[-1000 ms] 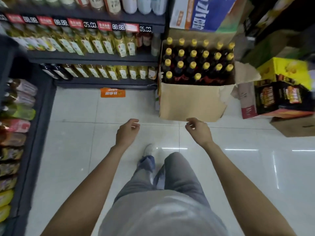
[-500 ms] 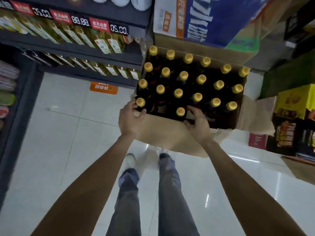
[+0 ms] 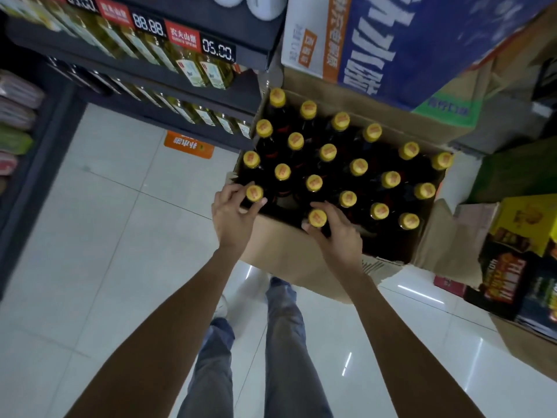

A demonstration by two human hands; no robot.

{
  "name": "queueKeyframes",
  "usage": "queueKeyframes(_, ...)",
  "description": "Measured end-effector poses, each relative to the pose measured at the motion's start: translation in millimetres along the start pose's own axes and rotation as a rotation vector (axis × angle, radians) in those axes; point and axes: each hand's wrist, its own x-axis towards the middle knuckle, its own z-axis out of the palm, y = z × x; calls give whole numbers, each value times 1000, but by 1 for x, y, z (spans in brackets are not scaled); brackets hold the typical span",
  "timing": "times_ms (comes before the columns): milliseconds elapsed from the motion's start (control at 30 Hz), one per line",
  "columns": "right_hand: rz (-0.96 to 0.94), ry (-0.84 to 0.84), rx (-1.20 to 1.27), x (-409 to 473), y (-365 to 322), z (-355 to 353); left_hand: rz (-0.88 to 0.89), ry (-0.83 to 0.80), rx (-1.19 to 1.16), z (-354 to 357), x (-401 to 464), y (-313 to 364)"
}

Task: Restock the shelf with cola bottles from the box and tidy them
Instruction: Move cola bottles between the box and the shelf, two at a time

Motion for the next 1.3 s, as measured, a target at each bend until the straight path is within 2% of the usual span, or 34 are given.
queueKeyframes(167,-50,118,92,-13,-38,-27,9,44,-337,-42,-6,26)
queueKeyframes(267,-109,103,227,-14,-63,-42,40,71,-511,-75,-12,45)
queueKeyframes(433,-311,-88,400,-14,-125,-68,29,212,-713,-136,-28,78)
queueKeyframes(533,-353,-201,435,-17,-180,-67,-25,318,-724,-184,-39,77)
queueKeyframes(600,-338,-297,450,-19,-215,-56,-63,448,-755,-218,-47,72)
queueKeyframes(667,-405,-371,371,-19,-246,-34,-99,590,-761,-254,-58,59)
queueKeyframes(833,-726,-580,116,-55,-328,47,-221,859,-706,-351,-112,-12)
queueKeyframes(1000,-929,-794,-22,-132,-418,158,-387,922,-471,-447,-208,-107)
queueKeyframes(1133,-930,-1010,13,-218,-489,236,-514,985,-369,-522,-287,-180)
queueKeyframes(1300,-904,-1208,138,-310,-579,334,-544,1154,-394,-621,-378,-261)
